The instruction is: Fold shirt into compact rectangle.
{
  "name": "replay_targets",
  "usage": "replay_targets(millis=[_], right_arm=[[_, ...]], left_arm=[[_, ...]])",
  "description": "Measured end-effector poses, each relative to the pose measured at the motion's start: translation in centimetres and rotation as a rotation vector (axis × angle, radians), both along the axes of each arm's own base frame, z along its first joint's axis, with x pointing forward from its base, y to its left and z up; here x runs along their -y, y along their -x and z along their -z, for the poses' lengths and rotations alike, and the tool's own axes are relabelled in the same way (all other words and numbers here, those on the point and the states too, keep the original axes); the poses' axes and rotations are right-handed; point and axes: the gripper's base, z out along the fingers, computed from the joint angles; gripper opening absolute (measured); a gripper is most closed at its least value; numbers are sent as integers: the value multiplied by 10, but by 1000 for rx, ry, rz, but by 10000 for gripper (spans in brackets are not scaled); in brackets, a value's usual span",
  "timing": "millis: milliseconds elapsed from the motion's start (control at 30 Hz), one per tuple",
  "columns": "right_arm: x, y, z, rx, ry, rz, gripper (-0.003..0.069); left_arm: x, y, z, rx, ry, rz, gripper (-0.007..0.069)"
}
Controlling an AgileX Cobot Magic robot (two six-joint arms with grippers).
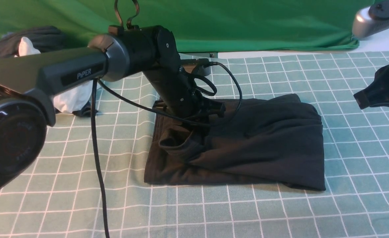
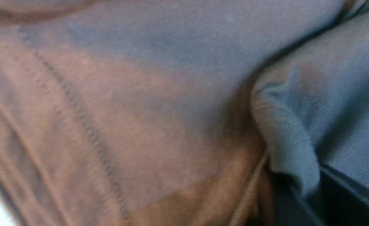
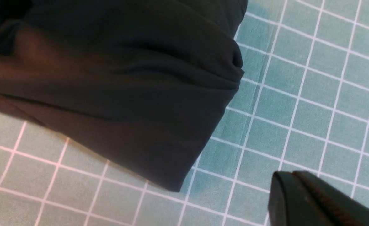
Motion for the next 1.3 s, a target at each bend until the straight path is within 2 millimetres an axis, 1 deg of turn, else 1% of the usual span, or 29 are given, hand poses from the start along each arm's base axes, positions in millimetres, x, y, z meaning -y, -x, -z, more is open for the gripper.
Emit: replay_targets(millis=[67, 100, 200, 300, 467, 567, 733, 1167, 1300], right_arm=[[0, 0, 0, 1, 1, -1, 10], [0, 0, 0, 1, 1, -1, 10], [0, 0, 0, 5, 1, -3, 10], [0, -1, 0, 7, 0, -3, 10], [0, -1, 0, 8, -1, -4, 10], [0, -1, 0, 8, -3, -4, 10], [-1, -1, -1, 10, -7, -7, 10], [-6, -4, 0, 40, -68, -8, 10], [-7, -8, 4, 39, -57, -29, 15]], left_arm=[[-2, 2, -7, 8, -13, 13, 20], [-3, 5, -16, 14, -17, 19, 11], [-6, 11, -33, 11, -23, 22, 3], [-8, 17, -42, -7, -26, 33, 3], [-13, 23, -41, -76, -80, 43, 3], [-18, 26, -39, -106, -145, 44, 3], [-28, 24, -38, -97, -245, -1, 3], [-35, 21, -38, -83, -306, -64, 15], [-36, 21, -38, -81, -314, -62, 57]])
